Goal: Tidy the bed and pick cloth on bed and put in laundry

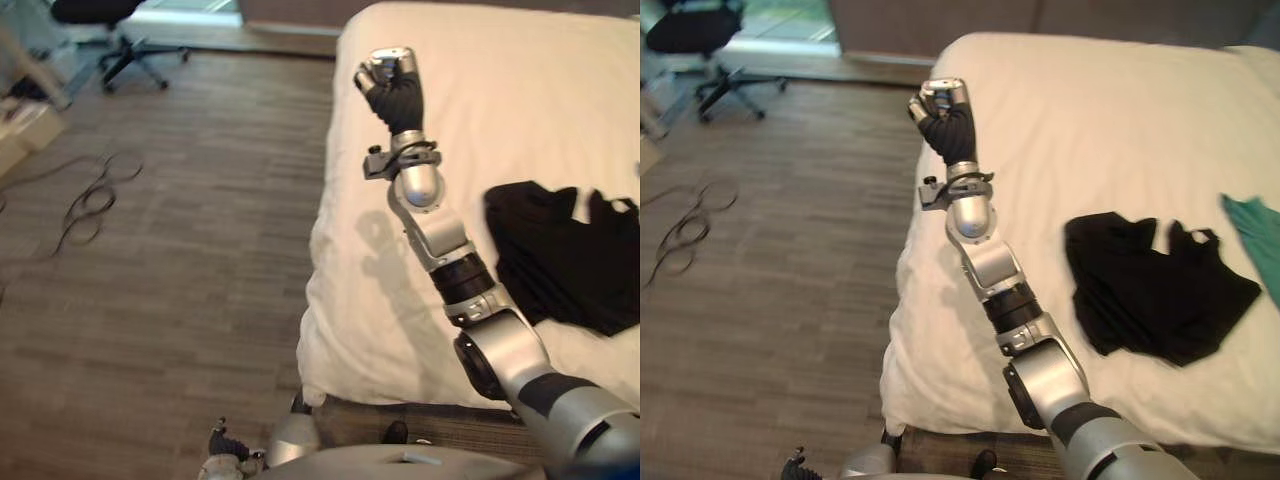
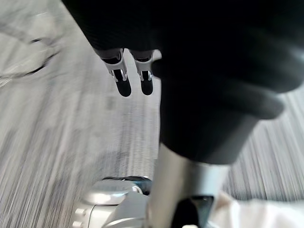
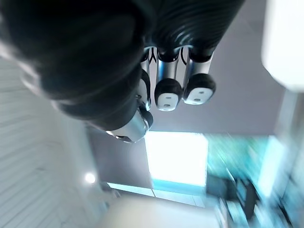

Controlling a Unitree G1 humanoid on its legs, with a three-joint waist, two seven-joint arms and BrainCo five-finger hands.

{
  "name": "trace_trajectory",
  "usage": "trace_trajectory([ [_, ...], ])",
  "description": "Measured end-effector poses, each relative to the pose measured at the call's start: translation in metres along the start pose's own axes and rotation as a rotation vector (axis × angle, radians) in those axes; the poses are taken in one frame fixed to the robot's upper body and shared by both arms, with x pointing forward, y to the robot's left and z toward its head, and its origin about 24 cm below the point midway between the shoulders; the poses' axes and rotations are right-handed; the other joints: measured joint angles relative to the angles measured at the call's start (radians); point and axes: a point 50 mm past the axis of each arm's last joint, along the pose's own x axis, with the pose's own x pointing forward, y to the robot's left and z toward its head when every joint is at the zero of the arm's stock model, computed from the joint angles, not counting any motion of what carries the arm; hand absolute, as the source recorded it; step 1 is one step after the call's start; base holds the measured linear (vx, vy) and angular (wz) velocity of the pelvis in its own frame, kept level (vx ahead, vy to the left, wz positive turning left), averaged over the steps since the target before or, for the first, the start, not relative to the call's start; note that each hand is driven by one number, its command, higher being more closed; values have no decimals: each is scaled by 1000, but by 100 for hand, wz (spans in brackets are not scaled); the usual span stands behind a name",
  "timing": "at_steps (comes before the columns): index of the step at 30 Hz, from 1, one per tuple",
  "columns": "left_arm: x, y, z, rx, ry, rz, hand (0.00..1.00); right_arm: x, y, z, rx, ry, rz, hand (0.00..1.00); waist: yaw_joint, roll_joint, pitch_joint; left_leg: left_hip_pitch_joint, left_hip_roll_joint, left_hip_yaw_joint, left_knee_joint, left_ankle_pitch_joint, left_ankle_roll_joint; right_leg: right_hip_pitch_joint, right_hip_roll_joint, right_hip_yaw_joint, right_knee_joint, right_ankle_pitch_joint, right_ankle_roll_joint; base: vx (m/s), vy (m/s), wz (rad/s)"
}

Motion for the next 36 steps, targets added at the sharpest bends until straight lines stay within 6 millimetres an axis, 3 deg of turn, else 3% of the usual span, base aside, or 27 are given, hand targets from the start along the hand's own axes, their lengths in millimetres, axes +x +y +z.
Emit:
trace_trajectory([
  [3, 1, -4, 14, -74, -50, -2, 0, 10, 12, -2, 100, 54, -5, 100, 52, 0, 62, -66, -1, -90, -23, 51, -9, -31, 0, -84, 8, -1, -1, -110, -36, 78],
  [7, 5, -4, 28, -136, -53, 73, 0, 20, 19, 12, 238, 34, -42, 100, 96, -8, 119, -141, 4, -141, -34, 84, -20, -118, -11, -136, 95, -35, -11, -104, 4, 48],
  [10, 12, -6, 68, -182, -147, 96, 0, 25, 26, 26, 289, -16, -39, 100, 113, -47, 184, -208, -4, -175, -32, 92, -33, -236, -68, -173, 282, -119, -16, -115, -2, 38],
  [13, 13, -11, 99, -227, -219, 84, 0, 26, 25, 29, 313, -18, -52, 100, 135, -66, 199, -289, -12, -182, -32, 109, -45, -349, -103, -181, 381, -155, -25, -96, -19, 16],
  [18, 13, -15, 123, -320, -269, 73, 0, 30, 13, 36, 359, -55, -113, 100, 130, -47, 236, -401, -13, -191, -31, 146, -50, -492, -130, -190, 477, -185, -45, -52, -43, 6],
  [23, 7, -28, 157, -399, -346, 33, 0, 42, -33, 51, 311, -127, -246, 100, 120, -12, 283, -540, -14, -218, -13, 169, -71, -644, -159, -218, 568, -216, -65, -40, -62, 16],
  [28, 2, -35, 179, -442, -397, 10, 0, 43, -58, 48, 290, -117, -324, 100, 90, 15, 300, -652, -8, -226, 5, 180, -83, -761, -165, -225, 614, -217, -66, -32, -36, 4],
  [32, -3, -43, 196, -510, -427, -24, 0, 48, -42, 43, 297, -77, -293, 100, 79, 15, 300, -700, -2, -208, 8, 182, -87, -823, -168, -221, 625, -225, -80, -18, -27, -7],
  [36, -4, -43, 197, -526, -428, -25, 0, 41, -14, 8, 242, 88, -222, 100, 69, 12, 297, -702, -2, -189, 8, 180, -89, -825, -167, -219, 614, -230, -88, 14, 0, -6],
])
